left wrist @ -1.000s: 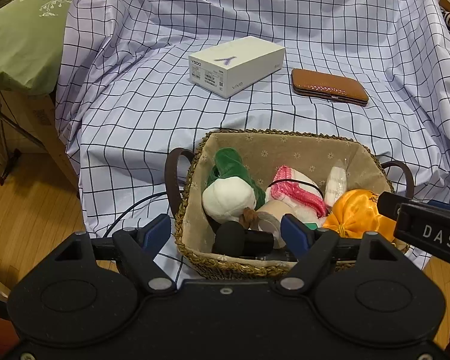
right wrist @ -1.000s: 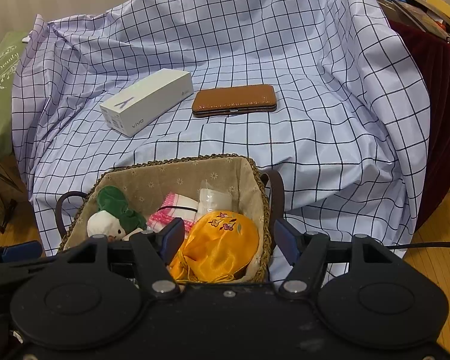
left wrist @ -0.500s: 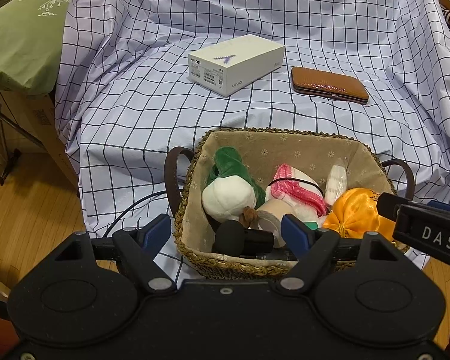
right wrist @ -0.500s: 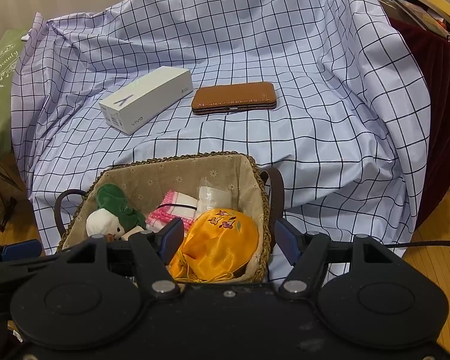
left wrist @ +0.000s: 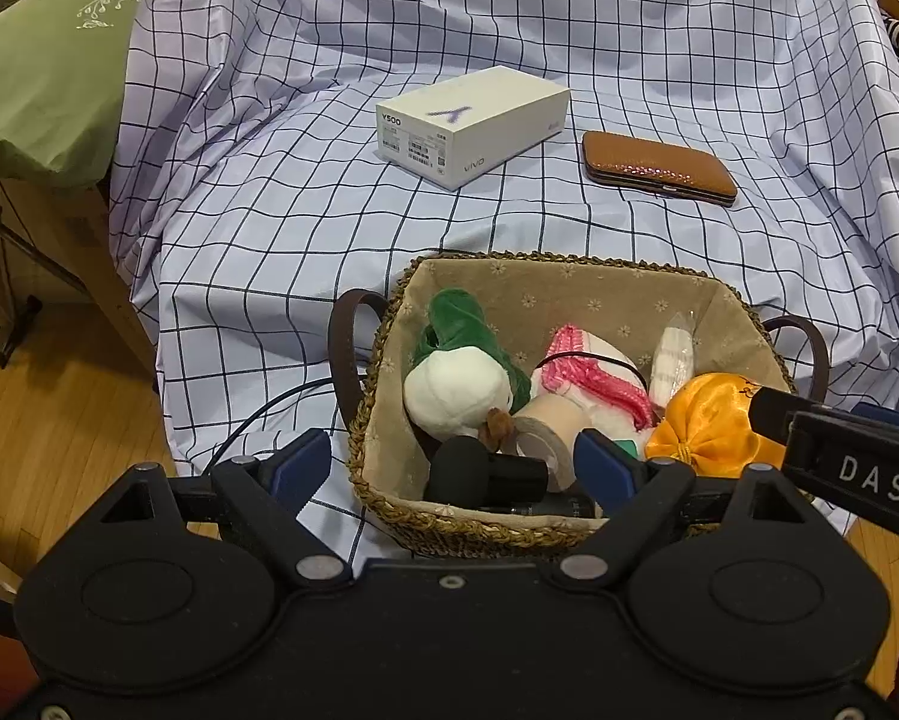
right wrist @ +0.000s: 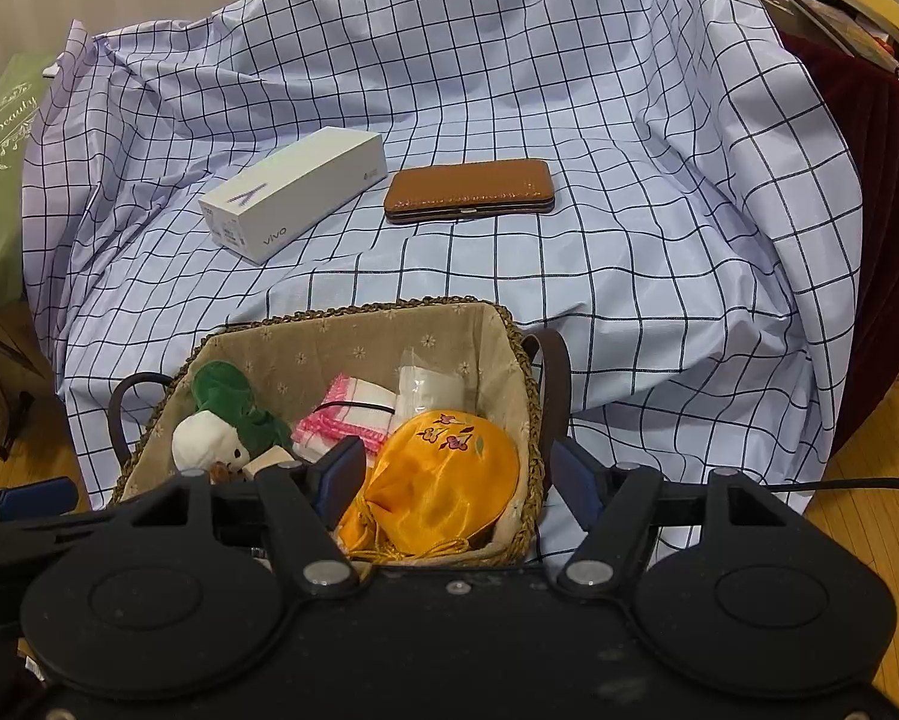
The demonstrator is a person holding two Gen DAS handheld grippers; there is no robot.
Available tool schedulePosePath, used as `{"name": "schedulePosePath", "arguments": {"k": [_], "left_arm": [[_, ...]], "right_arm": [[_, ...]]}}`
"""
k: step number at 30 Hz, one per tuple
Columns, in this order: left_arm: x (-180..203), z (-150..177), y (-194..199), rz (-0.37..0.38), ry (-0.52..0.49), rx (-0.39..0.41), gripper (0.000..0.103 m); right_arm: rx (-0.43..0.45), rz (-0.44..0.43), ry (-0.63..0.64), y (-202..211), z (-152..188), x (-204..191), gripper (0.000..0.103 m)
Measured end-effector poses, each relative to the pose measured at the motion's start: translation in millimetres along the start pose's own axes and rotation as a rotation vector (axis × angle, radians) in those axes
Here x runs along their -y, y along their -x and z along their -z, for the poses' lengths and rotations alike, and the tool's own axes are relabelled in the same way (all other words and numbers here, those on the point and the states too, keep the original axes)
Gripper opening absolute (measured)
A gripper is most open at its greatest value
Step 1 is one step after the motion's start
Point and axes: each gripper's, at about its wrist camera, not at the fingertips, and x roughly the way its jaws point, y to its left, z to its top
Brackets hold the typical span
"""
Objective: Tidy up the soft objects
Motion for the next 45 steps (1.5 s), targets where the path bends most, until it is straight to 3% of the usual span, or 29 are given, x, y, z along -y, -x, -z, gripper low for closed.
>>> {"name": "schedulePosePath", "arguments": {"k": [45], "left_arm": [[-0.6,0.9,0.0,-0.001,0.002,-0.004,0.085]], "right_arm": [[-0.004,0.001,0.0,-0.1,0.3,-0.7,0.07]]}}
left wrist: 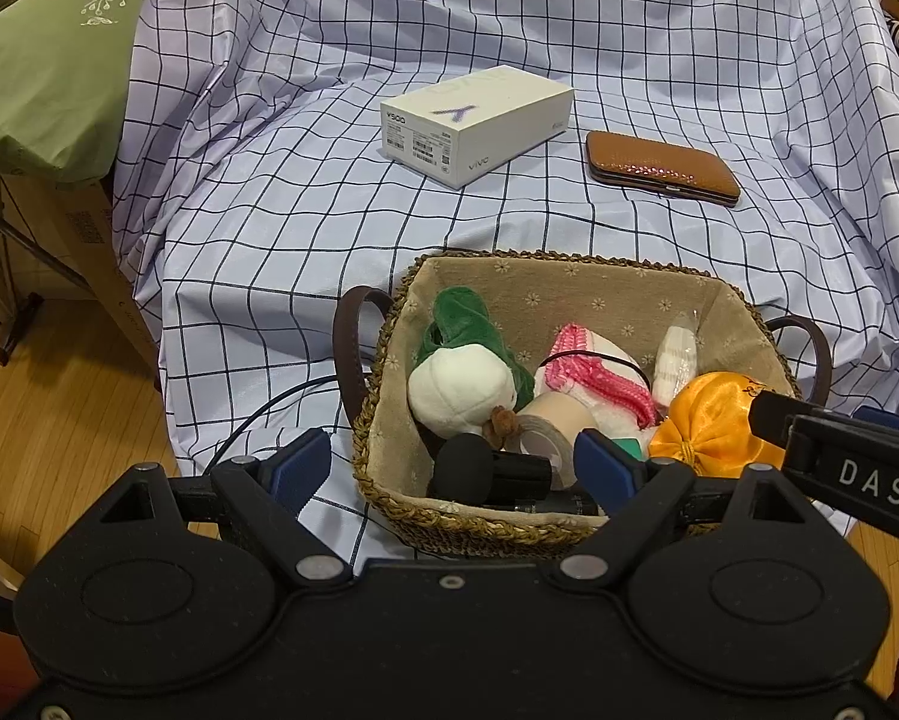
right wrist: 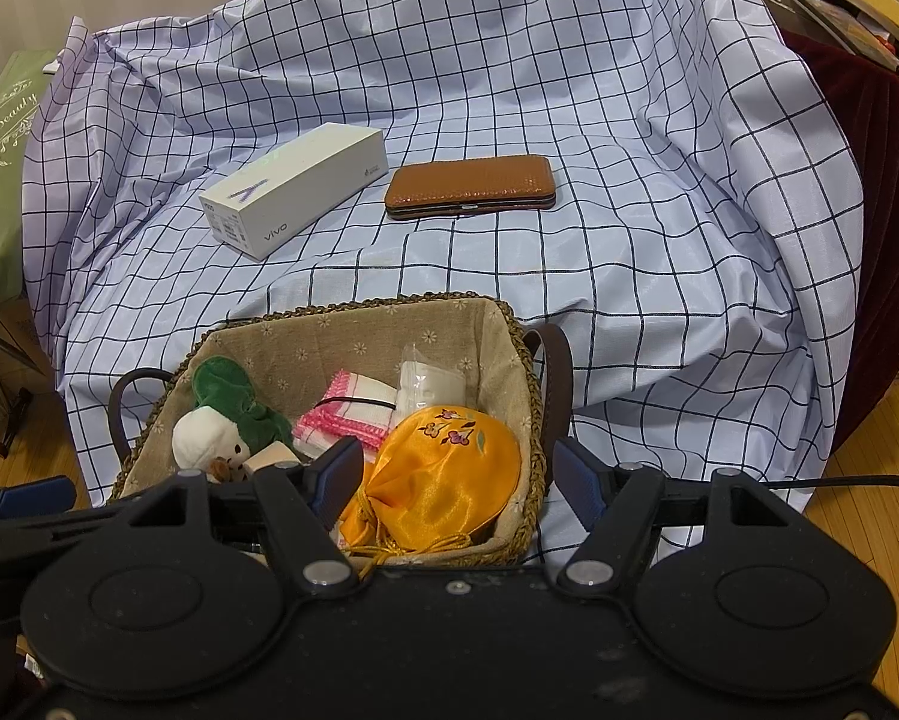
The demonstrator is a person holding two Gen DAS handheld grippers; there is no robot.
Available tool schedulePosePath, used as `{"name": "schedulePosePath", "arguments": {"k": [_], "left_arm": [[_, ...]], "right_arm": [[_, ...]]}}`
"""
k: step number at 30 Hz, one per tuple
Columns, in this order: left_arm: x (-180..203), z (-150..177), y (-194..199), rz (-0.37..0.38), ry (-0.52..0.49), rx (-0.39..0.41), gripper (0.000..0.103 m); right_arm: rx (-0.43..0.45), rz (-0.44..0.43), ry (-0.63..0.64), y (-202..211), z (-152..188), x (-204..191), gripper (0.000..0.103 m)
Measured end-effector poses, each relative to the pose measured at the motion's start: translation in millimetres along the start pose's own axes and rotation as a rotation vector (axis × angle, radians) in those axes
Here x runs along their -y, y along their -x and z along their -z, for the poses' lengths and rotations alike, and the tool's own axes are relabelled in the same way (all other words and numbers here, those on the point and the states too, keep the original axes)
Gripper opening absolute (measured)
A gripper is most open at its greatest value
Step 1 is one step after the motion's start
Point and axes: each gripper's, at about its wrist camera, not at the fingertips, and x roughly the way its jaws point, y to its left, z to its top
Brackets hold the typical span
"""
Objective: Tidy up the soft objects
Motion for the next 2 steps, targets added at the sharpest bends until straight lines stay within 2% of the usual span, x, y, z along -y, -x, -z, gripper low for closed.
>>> {"name": "schedulePosePath", "arguments": {"k": [2], "left_arm": [[0.8,-0.3,0.1,0.002,-0.003,-0.001,0.085]], "right_arm": [[0.0,0.0,0.0,0.0,0.0,-0.1,0.07]]}}
